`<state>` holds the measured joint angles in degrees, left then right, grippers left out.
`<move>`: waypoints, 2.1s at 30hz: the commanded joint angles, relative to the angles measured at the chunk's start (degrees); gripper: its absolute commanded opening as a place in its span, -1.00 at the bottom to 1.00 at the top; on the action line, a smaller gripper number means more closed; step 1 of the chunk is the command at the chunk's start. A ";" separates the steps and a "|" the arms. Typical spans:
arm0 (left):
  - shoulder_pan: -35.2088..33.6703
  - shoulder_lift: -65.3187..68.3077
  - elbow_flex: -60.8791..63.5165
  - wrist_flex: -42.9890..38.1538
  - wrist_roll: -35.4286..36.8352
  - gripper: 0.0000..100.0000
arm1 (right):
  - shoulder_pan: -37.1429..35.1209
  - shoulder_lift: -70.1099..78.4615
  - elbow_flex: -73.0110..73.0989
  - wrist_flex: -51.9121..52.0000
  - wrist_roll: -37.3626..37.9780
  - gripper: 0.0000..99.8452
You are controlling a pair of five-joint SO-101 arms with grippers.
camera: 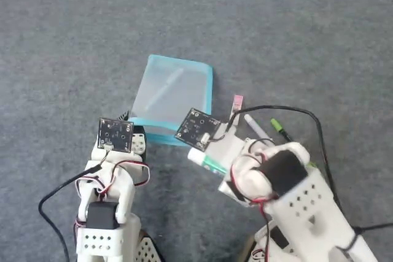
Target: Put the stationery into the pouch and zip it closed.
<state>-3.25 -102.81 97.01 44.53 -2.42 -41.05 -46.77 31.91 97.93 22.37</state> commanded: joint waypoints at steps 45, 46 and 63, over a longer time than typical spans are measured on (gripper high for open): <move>8.09 -0.53 -0.40 2.29 -3.78 -0.98 | 4.35 33.98 -41.49 1.71 -7.91 -0.56; 8.00 -0.53 -0.40 2.29 -3.78 -0.98 | 5.41 32.84 -41.41 2.68 -7.74 -0.56; 7.82 -0.53 -0.40 3.96 -3.69 -0.98 | 47.69 25.45 -4.04 -9.27 29.01 -0.56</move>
<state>5.10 -102.81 97.01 48.40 -6.20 -0.97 -18.02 23.03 93.36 42.24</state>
